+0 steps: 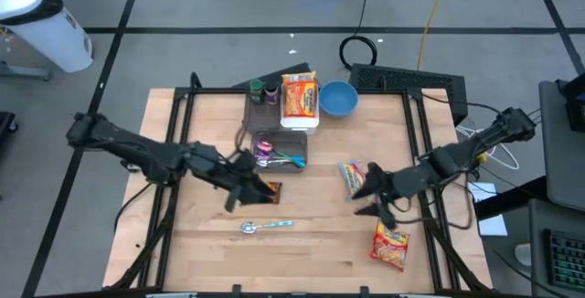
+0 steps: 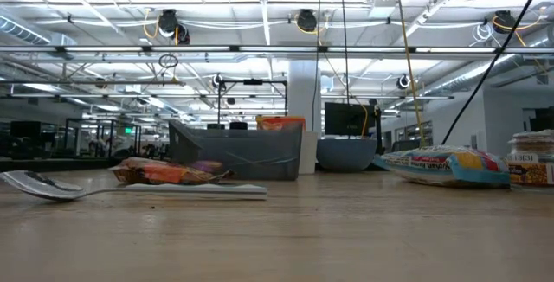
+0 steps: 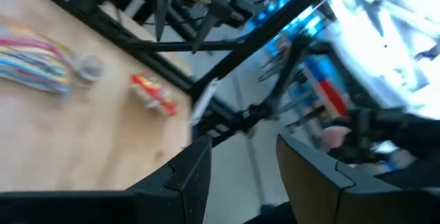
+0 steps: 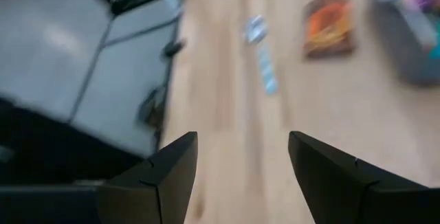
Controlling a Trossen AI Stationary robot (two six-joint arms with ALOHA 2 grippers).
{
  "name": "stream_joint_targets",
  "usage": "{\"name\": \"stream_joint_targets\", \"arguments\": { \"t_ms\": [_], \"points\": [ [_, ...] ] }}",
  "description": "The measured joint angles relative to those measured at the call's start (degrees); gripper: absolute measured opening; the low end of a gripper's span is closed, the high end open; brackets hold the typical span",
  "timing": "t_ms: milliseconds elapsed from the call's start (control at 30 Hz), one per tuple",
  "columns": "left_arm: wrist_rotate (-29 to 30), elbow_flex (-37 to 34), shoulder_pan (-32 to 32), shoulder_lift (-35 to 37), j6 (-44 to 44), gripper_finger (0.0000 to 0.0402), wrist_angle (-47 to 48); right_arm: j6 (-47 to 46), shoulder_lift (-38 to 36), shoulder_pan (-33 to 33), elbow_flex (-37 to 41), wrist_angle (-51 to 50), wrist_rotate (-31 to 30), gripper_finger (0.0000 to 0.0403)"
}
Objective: Pick & Place Food Item
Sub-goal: Put the red noodle pack into the white bin
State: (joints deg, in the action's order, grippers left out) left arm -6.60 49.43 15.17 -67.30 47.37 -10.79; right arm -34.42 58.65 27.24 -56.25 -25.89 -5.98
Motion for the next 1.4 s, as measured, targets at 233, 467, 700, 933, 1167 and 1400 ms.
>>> {"name": "stream_joint_targets", "arguments": {
  "t_ms": [233,467,700,933,1167,1400],
  "points": [
    [4.6,0.0,3.0,-10.7,6.4,0.0170,-17.2,5.9,-3.5,1.8,-0.3,-11.9,16.9,0.0222],
    [13.2,0.7,4.1,-13.8,6.7,0.0170,-17.1,23.9,0.1,1.7,-0.3,-17.7,26.8,0.0222],
    [17.4,0.7,2.3,-13.7,4.2,0.0170,-14.9,40.8,6.9,-0.8,-0.4,-17.6,34.8,0.0222],
    [17.1,0.7,1.0,-13.7,5.3,0.0170,-16.4,53.7,14.7,-6.2,-0.4,-18.1,40.7,0.0221],
    [17.1,0.7,1.1,-13.7,5.8,0.0170,-16.4,63.7,19.8,-9.6,-0.4,-23.7,40.6,0.0221],
    [17.1,0.7,1.1,-13.7,6.4,0.0170,-16.3,69.1,24.5,-11.2,-0.4,-24.7,40.7,0.0221]
  ]
}}
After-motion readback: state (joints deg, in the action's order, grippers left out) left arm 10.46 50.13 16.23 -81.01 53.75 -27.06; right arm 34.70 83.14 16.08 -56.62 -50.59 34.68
